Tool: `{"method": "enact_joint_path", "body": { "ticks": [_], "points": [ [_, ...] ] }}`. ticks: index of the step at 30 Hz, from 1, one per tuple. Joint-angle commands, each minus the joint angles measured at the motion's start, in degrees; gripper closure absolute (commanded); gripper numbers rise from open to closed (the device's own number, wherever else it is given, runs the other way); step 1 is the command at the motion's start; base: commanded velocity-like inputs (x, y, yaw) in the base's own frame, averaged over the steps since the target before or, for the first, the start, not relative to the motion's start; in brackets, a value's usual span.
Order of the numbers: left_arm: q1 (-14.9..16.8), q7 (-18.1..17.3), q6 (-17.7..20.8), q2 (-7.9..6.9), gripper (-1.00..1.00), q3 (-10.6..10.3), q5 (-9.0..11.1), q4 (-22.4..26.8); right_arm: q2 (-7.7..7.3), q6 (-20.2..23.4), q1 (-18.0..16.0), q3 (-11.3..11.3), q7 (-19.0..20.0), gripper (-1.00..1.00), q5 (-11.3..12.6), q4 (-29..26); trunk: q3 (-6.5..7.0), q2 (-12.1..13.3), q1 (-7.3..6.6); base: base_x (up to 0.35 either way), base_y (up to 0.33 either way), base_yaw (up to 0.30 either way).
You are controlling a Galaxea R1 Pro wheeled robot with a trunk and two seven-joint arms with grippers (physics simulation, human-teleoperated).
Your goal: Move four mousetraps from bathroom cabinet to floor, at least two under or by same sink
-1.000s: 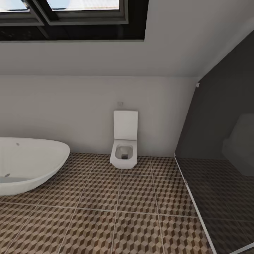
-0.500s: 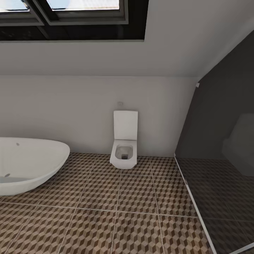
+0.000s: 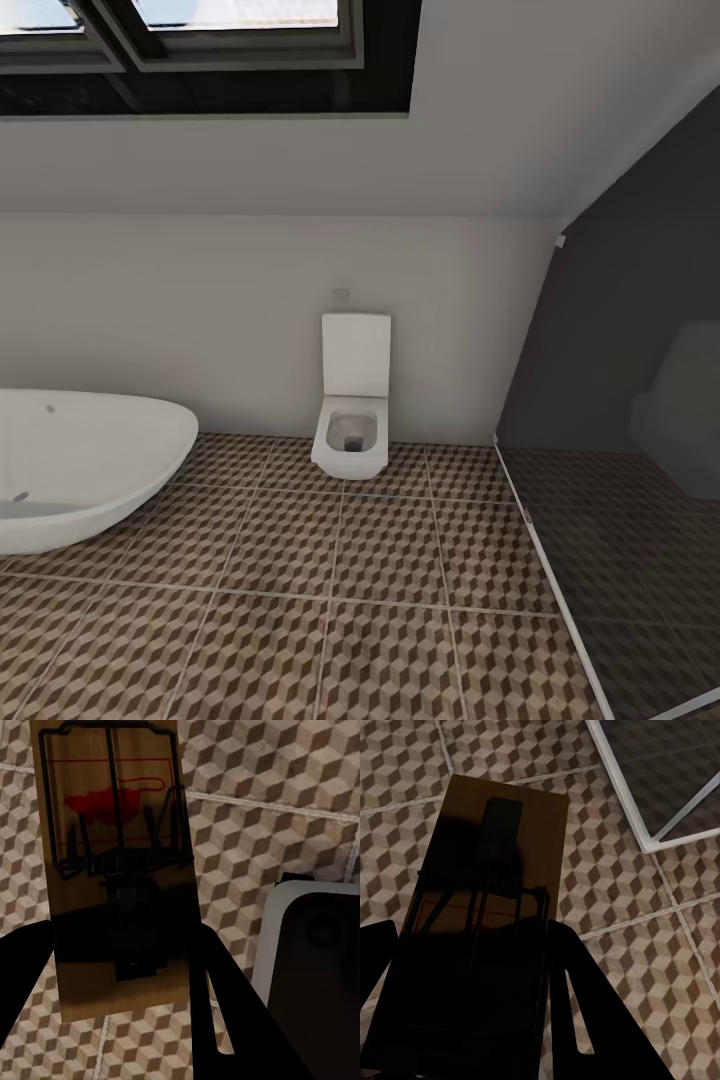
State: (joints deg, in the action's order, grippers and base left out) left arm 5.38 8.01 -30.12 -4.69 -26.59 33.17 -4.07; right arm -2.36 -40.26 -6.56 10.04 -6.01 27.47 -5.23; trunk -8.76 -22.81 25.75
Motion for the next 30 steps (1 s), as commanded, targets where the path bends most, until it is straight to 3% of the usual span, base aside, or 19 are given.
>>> {"method": "enact_joint_path", "body": {
  "ticks": [1,30],
  "points": [
    [0.1,0.3,-0.2,0.03,1.0,-0.4,-0.1,-0.1,-0.01,-0.1,0.0,0.5,-0.5,1.0,0.1,0.0,-0.11,-0.1,0.03,0.0,0.0,0.0],
    [0.1,0.3,-0.2,0.03,1.0,-0.4,-0.1,-0.1,-0.01,-0.1,0.0,0.5,-0.5,1.0,0.1,0.0,-0.11,-0.1,0.03,0.0,0.0,0.0]
  ]
}}
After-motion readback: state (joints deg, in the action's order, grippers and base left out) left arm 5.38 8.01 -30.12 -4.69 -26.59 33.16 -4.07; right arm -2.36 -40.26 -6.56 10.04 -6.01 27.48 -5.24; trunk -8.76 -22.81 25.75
